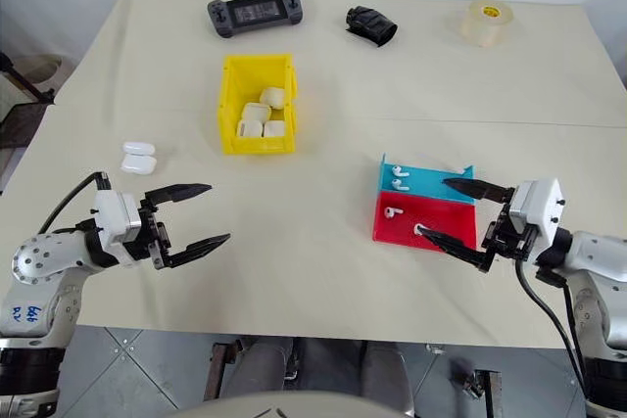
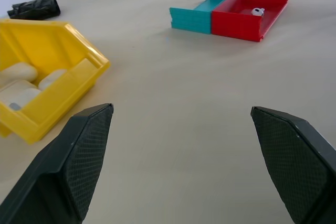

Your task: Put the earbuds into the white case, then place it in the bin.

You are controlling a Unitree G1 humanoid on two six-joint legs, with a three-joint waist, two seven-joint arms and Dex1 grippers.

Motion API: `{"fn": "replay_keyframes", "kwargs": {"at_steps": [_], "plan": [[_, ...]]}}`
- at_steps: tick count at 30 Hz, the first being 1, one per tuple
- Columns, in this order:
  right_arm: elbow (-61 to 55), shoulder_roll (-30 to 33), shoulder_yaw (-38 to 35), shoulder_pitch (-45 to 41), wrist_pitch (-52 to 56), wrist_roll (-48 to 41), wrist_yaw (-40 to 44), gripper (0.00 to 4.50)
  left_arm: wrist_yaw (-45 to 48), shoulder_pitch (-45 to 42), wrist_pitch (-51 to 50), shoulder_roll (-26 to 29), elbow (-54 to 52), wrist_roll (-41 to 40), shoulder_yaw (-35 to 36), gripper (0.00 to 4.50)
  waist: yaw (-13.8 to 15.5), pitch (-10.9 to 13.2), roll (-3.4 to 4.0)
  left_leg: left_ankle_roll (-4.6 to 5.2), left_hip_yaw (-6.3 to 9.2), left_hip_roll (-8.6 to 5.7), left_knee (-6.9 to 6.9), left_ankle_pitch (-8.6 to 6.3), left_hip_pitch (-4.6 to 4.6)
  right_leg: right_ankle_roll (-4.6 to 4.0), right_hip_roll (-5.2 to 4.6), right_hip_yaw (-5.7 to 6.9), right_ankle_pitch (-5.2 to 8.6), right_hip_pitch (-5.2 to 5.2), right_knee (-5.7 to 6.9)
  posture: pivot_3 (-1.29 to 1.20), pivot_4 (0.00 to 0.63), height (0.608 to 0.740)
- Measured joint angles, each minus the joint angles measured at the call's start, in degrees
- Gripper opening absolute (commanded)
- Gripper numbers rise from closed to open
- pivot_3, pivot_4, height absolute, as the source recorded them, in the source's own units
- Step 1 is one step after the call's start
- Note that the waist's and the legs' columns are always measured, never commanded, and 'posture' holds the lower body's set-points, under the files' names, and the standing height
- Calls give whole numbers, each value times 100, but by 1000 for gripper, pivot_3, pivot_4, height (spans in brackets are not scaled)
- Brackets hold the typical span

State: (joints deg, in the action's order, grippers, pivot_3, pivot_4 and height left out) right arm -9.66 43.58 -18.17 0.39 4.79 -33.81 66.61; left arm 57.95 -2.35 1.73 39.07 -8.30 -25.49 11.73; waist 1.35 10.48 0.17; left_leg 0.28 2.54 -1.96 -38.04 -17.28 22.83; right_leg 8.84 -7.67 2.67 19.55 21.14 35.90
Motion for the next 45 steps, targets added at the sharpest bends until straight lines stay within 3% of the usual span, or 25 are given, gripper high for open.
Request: {"fn": "replay_keyframes", "kwargs": {"at_steps": [7, 11, 15, 18, 22, 26, 32, 37, 41, 45], "plan": [[83, -362, 370, -339, -83, 106, -45, 4500, -1041, 436, -238, -355, -410, -31, 650, 4480, -69, 0, 0, -3, -2, 6, 7, -2, -4, 0, 2, -1, 0, 2, -1, 0, 150, 740], [38, -629, 733, -653, -86, 108, -72, 4500, -1962, 1070, -425, -835, -717, -14, 1238, 4480, -118, 1, -1, -5, 3, 10, 6, -2, -11, 0, 6, 3, 0, -5, 0, 0, 150, 740], [-55, -1173, 1387, -1223, -111, 119, -13, 4500, -3118, 2125, -621, -1695, -1438, 66, 2030, 4480, -160, 1, -4, -12, -5, 14, 14, -15, -44, -1, 6, -3, 1, -33, -13, 0, 150, 740], [-59, -1313, 1713, -1423, -204, 195, 103, 4500, -3662, 2614, -924, -1965, -1693, 144, 2231, 4480, -35, 2, -5, -13, 11, 10, 8, -19, -52, -4, 4, 7, 3, -50, -37, 0, 150, 740], [72, -1416, 1800, -1610, -436, 245, 256, 4500, -4487, 2577, -1649, -2131, -2076, 124, 2380, 4480, 67, -8, -23, -13, 22, -2, 0, -25, -54, -4, -3, 0, 2, -62, -40, 0, 150, 740], [145, -1236, 1764, -1501, -497, 323, 342, 4500, -4894, 2103, -2670, -1800, -2229, -15, 2306, 4480, 45, -8, -24, -16, 22, -2, 3, -28, -54, -6, 0, -2, 3, -53, -32, 0, 150, 740], [-13, -918, 1297, -1039, -389, 298, 106, 4500, -5340, 578, -4441, -836, -2079, -216, 2157, 4480, -19, -8, -23, -17, 13, 6, 10, -28, -58, -7, 10, -3, 4, -52, -13, 0, 150, 740], [-412, -842, 1126, -640, -289, 284, -111, 4500, -5251, -1140, -6524, 586, -778, -240, 1609, 4480, -45, -8, -24, -24, 13, -4, 14, -25, -59, -14, 24, -3, 8, -44, 1, 0, 150, 740], [-602, -842, 1096, -608, -204, 282, -264, 4500, -5003, -1992, -7213, 960, 113, -192, 1162, 4480, -103, -8, -24, -24, 10, 8, 28, -25, -62, -14, 17, -7, 8, -38, 1, 0, 150, 740], [-744, -862, 1101, -566, -191, 280, -409, 4500, -4402, -2686, -7210, 1224, 1215, 4, 274, 4480, -121, -8, -24, -24, 9, 4, 32, -25, -60, -14, 16, -5, 8, -33, 2, 0, 150, 740]]}}
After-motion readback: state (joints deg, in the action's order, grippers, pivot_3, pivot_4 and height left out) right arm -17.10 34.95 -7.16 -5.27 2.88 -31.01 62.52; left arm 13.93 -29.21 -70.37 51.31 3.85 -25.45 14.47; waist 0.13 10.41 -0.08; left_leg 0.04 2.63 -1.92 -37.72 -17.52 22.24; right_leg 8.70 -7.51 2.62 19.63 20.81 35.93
